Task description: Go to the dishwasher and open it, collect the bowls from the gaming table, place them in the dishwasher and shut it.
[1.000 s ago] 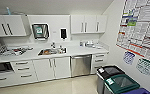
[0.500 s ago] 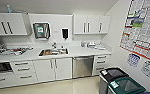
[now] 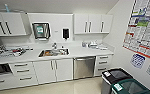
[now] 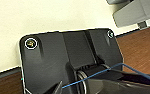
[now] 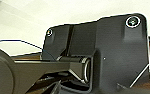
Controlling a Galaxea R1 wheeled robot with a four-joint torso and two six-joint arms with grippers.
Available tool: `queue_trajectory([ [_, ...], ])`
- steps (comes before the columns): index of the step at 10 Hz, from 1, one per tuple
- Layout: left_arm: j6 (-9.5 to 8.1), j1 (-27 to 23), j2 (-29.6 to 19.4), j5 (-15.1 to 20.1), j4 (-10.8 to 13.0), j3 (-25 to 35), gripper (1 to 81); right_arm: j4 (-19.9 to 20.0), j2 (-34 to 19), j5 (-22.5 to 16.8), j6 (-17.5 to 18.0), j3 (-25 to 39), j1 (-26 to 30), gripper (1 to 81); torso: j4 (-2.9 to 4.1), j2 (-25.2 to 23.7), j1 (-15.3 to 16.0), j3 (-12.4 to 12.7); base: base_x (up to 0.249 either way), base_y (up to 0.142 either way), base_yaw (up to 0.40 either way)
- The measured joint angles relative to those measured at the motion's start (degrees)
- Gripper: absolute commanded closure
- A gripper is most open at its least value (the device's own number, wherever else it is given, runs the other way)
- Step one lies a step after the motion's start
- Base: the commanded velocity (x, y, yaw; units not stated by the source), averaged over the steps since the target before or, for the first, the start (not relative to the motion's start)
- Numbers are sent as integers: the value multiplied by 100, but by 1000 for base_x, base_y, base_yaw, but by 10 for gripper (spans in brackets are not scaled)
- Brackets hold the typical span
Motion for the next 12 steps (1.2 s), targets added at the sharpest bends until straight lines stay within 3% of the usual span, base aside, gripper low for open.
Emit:
queue_trajectory([
  [12, 0, 33, -38, 12, 0, -41, 10, -5, 55, -43, -1, -9, -46, 10, 0, -2, -6, 2, 113, 58, 0],
])
